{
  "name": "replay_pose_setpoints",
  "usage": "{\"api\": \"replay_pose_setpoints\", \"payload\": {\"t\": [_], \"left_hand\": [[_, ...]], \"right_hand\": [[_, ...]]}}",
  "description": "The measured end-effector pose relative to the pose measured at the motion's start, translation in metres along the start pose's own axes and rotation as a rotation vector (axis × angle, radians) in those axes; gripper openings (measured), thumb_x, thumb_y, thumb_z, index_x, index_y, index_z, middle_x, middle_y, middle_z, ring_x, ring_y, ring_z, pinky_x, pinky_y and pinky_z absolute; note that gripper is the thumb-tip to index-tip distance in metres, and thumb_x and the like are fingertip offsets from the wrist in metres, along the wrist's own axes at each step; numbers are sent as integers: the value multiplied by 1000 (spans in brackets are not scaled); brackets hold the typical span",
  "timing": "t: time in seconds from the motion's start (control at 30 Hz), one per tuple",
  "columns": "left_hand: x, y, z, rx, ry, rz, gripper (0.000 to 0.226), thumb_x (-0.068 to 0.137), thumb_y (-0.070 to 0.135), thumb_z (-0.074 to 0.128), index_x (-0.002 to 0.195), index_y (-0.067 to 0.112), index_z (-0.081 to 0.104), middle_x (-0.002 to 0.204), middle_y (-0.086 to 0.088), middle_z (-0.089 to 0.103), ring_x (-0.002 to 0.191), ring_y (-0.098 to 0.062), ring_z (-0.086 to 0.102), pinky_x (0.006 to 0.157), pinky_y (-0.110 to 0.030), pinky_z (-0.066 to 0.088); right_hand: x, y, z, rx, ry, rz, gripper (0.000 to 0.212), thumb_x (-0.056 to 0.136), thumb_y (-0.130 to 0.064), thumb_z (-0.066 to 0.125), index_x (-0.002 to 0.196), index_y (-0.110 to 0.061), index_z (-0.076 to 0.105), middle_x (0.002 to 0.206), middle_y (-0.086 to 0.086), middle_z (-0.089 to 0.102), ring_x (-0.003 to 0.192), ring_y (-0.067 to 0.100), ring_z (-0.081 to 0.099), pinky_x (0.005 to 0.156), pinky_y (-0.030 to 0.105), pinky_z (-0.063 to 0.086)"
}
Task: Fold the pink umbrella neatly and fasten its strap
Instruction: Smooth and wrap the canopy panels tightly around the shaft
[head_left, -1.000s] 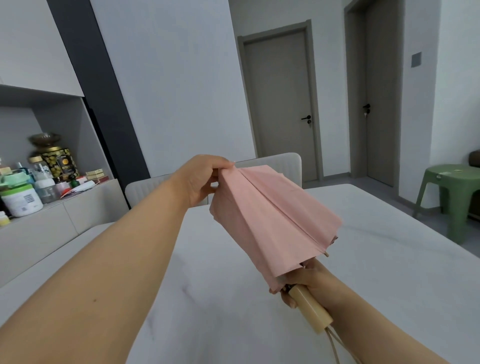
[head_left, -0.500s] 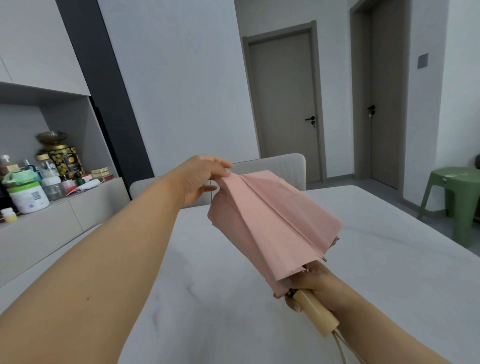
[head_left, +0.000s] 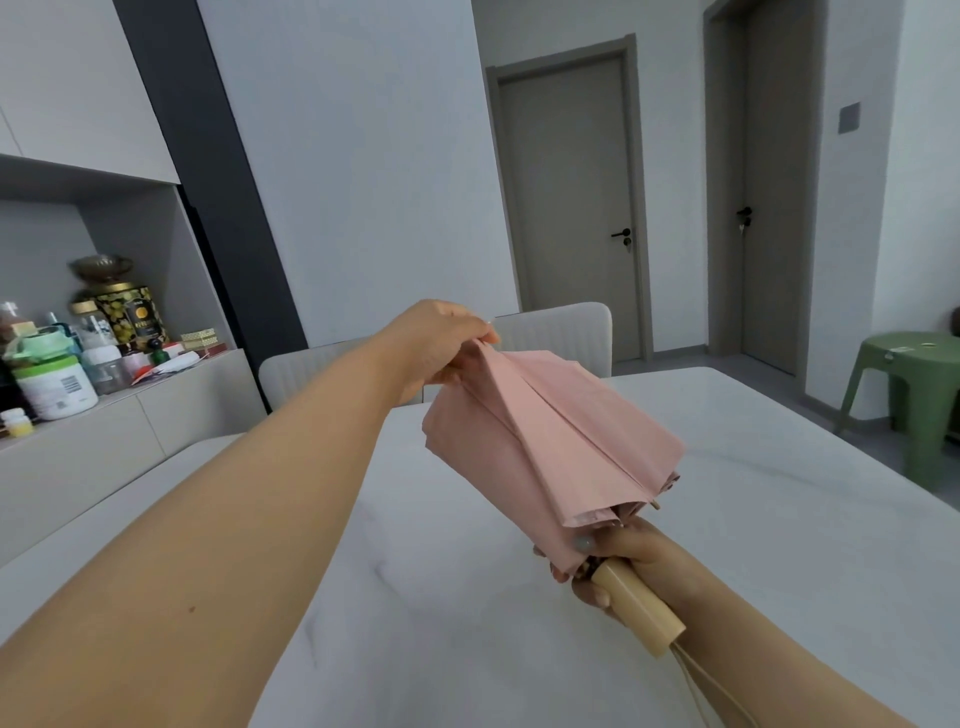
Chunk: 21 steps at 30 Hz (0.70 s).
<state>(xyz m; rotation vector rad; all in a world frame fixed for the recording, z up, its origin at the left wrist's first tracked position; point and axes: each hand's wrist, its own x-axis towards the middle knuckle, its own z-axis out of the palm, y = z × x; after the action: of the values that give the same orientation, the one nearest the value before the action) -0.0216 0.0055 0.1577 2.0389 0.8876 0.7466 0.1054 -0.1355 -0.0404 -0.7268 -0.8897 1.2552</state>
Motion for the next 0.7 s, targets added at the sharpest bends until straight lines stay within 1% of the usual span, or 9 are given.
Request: {"api": "replay_pose_setpoints", "payload": {"t": [0.07,0.13,0.2,0.3,0.37,0.43,0.53,0.63,0.7], "left_hand": [[2,-2,2,-36,41,-10,17,93,12,59,95,-3,68,84,-13,65,66,-19,63,69,-29,59],[3,-7,3,-89,53,-11,8,90,5,65,83,0,65,83,-17,67,69,-23,65,75,-32,60],[3,-14,4,-129,66,-18,8,87,-2,67,80,2,64,81,-15,67,68,-20,65,72,-27,60],[2,-26,7,-243,109,-57,7,84,-7,68,82,-1,65,76,-11,65,62,-13,64,60,-19,58],[1,-35,10,-304,114,-76,8,84,-7,68,83,-1,64,76,-10,64,62,-13,63,59,-18,58],[0,-43,14,-337,130,-87,8,85,-7,68,83,0,64,77,-10,64,63,-14,62,57,-17,57],[-3,-53,19,-371,164,-98,7,85,-5,68,84,1,64,77,-10,64,63,-16,61,54,-17,55],[-4,-64,22,-398,194,-118,7,86,-3,69,87,1,64,79,-9,65,63,-17,60,54,-17,55],[-5,-71,25,-411,225,-131,8,86,-2,69,86,4,63,80,-7,65,64,-16,59,59,-20,56]], "right_hand": [[-2,-2,2,43,-3,20,64,37,-17,94,92,4,67,85,30,63,60,28,62,36,25,41],[-3,-4,2,130,-7,55,60,38,-7,90,91,5,65,84,31,63,60,28,61,34,24,41],[-5,-8,3,230,-22,93,60,36,-3,89,90,5,65,83,29,62,60,27,59,33,23,41],[-6,-11,3,368,-64,124,72,34,-6,95,97,4,63,86,28,61,61,28,60,33,22,43],[-6,-13,3,441,-88,128,74,34,-14,99,98,3,68,88,27,62,62,29,60,33,23,44],[-6,-15,4,486,-106,110,75,32,-26,100,97,0,73,88,22,63,63,28,60,33,23,45],[-7,-16,6,494,-76,92,73,30,-35,99,91,-2,76,82,17,64,60,28,60,31,22,44],[-7,-16,9,448,-25,89,64,33,-27,99,86,0,76,77,19,63,56,27,58,29,22,42],[-6,-14,9,409,16,99,55,34,-19,97,81,1,75,74,20,60,54,26,53,29,22,41]]}}
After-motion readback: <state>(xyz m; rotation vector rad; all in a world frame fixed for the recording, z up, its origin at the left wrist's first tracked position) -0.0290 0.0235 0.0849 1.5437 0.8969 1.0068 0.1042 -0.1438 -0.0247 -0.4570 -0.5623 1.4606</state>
